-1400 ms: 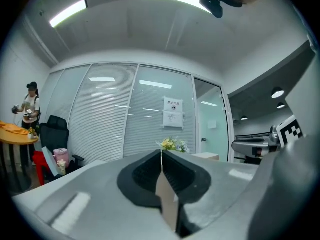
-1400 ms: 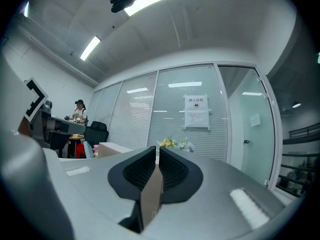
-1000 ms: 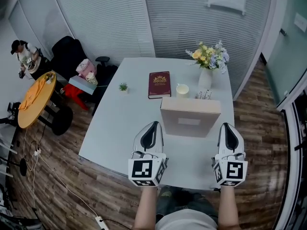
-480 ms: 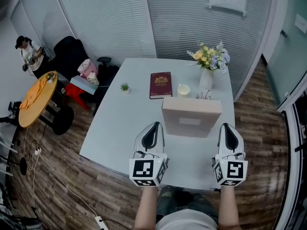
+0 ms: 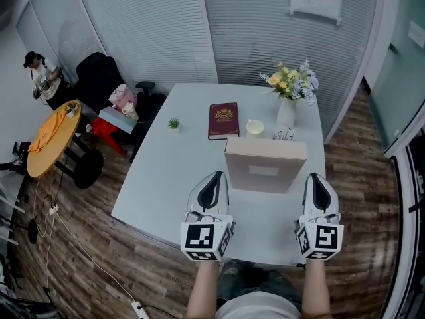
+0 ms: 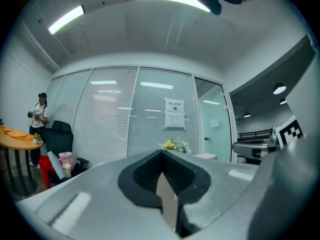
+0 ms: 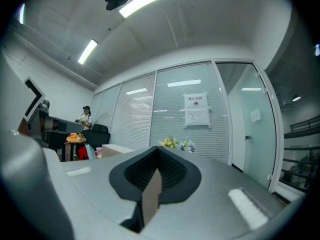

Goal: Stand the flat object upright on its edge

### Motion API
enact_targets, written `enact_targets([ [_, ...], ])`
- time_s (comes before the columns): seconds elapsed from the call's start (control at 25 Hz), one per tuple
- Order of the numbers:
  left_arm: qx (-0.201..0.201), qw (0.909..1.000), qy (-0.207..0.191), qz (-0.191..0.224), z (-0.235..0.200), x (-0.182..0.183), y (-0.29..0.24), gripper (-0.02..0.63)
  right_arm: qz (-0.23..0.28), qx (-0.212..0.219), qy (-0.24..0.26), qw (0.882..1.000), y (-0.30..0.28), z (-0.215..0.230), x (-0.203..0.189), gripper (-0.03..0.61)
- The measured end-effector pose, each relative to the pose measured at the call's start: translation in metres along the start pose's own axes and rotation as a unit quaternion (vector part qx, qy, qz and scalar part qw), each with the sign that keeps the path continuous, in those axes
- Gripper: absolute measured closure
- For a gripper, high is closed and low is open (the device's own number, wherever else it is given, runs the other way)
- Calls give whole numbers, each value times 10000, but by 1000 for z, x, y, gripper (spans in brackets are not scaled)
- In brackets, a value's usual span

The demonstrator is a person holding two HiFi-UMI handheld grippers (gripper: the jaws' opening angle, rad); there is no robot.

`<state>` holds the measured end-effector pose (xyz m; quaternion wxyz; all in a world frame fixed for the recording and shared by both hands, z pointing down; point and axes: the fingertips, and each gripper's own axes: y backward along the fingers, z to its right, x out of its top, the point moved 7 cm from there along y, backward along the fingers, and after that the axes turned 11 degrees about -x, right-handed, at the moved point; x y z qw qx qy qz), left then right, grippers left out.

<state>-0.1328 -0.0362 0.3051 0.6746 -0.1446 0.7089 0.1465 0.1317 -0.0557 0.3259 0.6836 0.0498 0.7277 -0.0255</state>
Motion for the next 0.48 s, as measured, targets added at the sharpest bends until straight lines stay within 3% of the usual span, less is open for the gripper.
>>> enact_targets([
  [0.48,50,9999,73,-59,0,-7,1,614,-43,-18,-1,10000,1,-1,-4,555],
])
